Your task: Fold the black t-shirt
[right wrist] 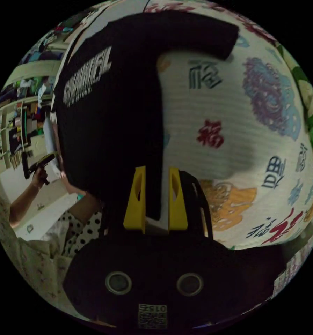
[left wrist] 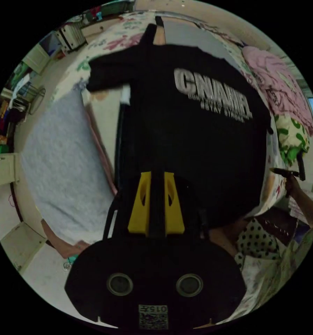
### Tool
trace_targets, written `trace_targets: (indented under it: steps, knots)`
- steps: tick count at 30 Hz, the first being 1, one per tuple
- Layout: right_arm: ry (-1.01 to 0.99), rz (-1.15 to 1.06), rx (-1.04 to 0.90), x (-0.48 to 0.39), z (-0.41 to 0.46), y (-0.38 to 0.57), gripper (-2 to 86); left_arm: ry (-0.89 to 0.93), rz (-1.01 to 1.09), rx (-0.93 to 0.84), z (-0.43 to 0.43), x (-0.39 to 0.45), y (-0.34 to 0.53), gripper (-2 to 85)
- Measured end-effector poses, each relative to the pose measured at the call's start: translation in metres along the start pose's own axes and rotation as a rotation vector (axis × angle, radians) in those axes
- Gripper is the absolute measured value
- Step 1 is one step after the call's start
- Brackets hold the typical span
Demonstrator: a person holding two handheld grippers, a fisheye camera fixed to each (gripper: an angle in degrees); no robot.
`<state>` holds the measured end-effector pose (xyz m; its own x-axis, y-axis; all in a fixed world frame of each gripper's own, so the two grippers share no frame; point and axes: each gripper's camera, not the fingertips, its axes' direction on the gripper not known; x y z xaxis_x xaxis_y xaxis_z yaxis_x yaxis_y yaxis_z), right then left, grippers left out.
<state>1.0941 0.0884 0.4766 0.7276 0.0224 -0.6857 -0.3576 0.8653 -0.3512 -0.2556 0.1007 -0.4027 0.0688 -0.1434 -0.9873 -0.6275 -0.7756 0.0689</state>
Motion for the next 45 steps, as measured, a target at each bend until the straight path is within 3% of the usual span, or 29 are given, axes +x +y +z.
trace_targets:
  steps: [6,10,15,20,26,31,34,37,41,45]
  knots:
    - [0.050,-0.075,-0.174,-0.070,0.081,0.027,7.0,-0.141,0.093,-0.211,0.044,0.028,0.050,1.4]
    - [0.108,-0.024,-0.171,-0.103,0.113,0.033,6.2,-0.265,0.083,-0.291,0.060,0.036,0.064,0.0]
    - [0.118,0.118,-0.159,-0.152,0.138,0.027,6.1,-0.254,-0.008,-0.224,0.061,0.039,0.069,-0.4]
    - [0.149,0.112,-0.118,-0.210,0.158,0.035,6.0,-0.190,-0.150,-0.165,0.053,0.033,0.076,-0.7]
    - [0.214,0.176,-0.072,-0.293,0.179,0.051,5.0,-0.133,-0.082,-0.245,0.042,0.031,0.061,-0.8]
    - [0.090,0.306,-0.058,-0.339,0.166,0.079,0.2,-0.164,-0.073,-0.366,0.031,0.039,0.040,-0.8]
    - [0.010,0.378,0.053,-0.373,0.126,0.117,-0.4,-0.218,-0.025,-0.418,0.024,0.049,0.030,-0.9]
    - [0.087,0.342,0.351,-0.447,0.046,0.158,-0.6,-0.271,0.010,-0.427,0.014,0.059,0.028,-0.9]
    - [0.089,0.146,0.829,-0.587,-0.077,0.210,-0.6,-0.297,0.028,-0.395,-0.004,0.062,0.033,-0.9]
    - [-0.162,-0.160,1.250,-0.731,-0.170,0.278,-0.6,-0.265,0.033,-0.339,-0.031,0.055,0.041,-0.9]
